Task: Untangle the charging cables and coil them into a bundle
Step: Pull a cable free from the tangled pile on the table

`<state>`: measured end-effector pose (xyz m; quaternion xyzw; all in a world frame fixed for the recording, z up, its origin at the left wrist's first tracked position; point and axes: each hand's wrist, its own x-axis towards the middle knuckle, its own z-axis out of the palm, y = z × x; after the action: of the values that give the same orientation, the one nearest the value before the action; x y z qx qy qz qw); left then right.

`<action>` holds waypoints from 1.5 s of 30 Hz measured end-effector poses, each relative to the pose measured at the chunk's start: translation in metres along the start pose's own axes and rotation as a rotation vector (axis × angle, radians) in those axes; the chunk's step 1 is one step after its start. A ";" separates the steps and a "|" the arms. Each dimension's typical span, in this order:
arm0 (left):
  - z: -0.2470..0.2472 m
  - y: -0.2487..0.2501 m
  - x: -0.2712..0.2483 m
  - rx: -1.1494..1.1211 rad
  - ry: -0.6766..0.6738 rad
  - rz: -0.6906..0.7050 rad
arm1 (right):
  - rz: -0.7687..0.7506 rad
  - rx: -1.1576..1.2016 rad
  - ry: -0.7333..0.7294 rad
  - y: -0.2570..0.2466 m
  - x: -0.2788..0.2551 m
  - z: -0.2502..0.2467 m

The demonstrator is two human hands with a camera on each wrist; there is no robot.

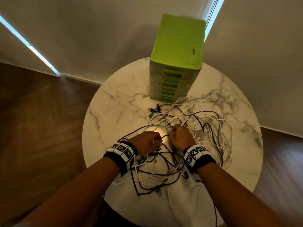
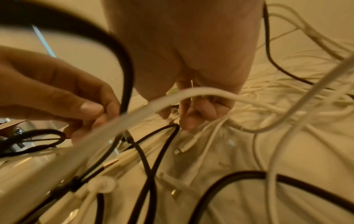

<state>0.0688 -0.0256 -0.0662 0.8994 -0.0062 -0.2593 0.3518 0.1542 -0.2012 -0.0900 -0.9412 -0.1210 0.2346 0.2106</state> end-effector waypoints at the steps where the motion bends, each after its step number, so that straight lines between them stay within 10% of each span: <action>1: 0.001 0.002 0.000 0.000 -0.002 -0.008 | 0.006 -0.020 -0.008 -0.002 0.002 0.002; 9: -0.003 0.005 -0.002 -0.188 0.223 0.045 | -0.097 0.155 -0.121 -0.023 -0.008 -0.056; 19: -0.025 0.050 0.002 -0.038 0.418 0.477 | -0.306 0.665 -0.097 -0.027 -0.083 -0.133; 25: -0.041 0.060 -0.038 -0.245 0.482 0.451 | -0.464 0.090 -0.124 -0.031 -0.070 -0.054; 32: -0.099 0.080 -0.091 -1.101 0.539 0.475 | -0.491 0.096 -0.060 -0.020 -0.077 -0.045; 37: -0.136 0.079 -0.110 -1.262 0.657 0.514 | -0.437 -0.003 -0.057 0.014 -0.091 -0.086; 42: -0.098 0.082 -0.101 -0.609 0.343 0.170 | -0.342 0.066 0.153 -0.002 -0.098 -0.098; 45: -0.068 0.093 -0.090 -0.584 0.199 0.047 | -0.424 0.217 0.146 -0.039 -0.115 -0.101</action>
<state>0.0386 -0.0358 0.0768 0.7809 0.0819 -0.1526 0.6002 0.0997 -0.2382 0.0533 -0.8811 -0.2745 0.1284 0.3632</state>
